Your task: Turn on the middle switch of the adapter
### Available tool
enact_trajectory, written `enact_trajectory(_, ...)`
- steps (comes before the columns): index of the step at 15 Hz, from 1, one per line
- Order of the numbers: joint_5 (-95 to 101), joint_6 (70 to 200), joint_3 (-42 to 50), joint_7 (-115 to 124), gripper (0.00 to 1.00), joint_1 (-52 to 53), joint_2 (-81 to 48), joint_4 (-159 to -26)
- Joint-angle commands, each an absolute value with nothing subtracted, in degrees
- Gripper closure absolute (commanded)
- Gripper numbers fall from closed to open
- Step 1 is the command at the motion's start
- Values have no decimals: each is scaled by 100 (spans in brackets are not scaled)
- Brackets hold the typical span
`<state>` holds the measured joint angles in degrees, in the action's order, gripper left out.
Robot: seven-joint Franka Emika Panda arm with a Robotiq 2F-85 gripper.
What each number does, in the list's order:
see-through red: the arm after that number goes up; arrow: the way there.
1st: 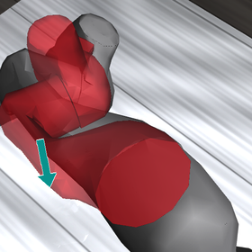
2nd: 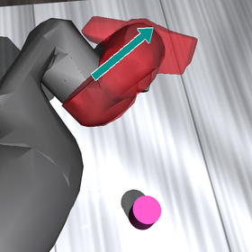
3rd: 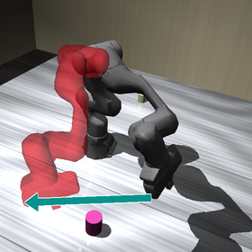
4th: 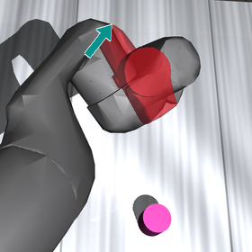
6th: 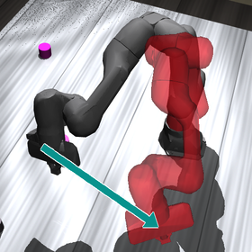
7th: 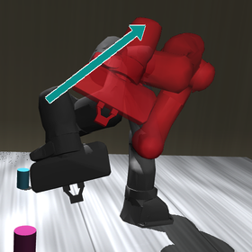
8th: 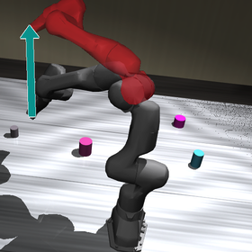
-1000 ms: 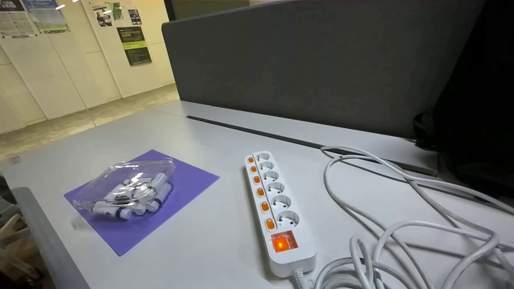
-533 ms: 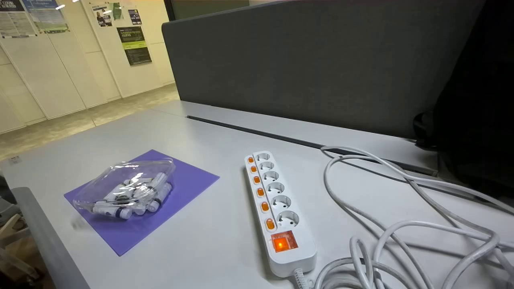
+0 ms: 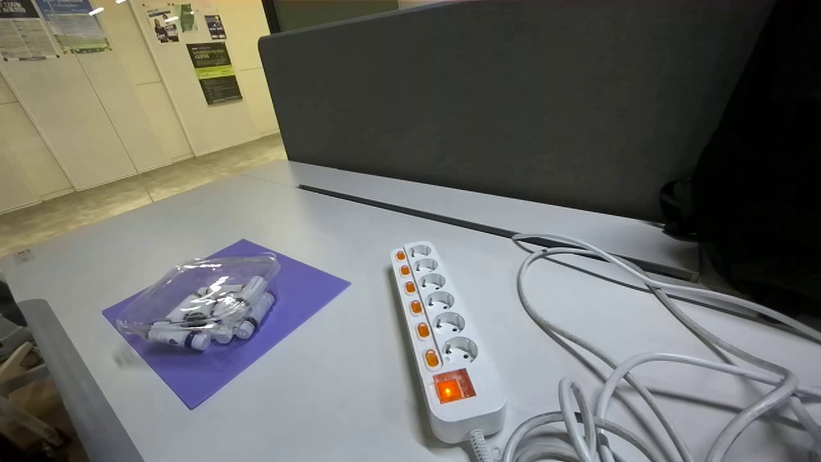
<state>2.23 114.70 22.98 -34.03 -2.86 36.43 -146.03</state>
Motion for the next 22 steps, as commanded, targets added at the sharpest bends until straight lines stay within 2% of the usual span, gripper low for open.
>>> enact_trajectory(1, 235, 12713, 2148, -3219, 0, -440, 2836, -15101)
enact_trajectory(7, 80, 14644, 1710, -2684, 0, -398, 1308, -15540)
enact_trajectory(13, 535, 16062, 1194, -689, 0, -727, -641, -14901)
enact_trajectory(16, 1039, 15981, 1451, 298, 0, -703, -1484, -14268)
enact_trajectory(17, 766, 15404, 1397, 201, 0, -721, -1467, -14118)
enact_trajectory(18, 812, 15952, 1325, -132, 0, -768, -1189, -14597)
enact_trajectory(22, 793, 15558, 1350, 11, 0, -776, -1527, -14179)
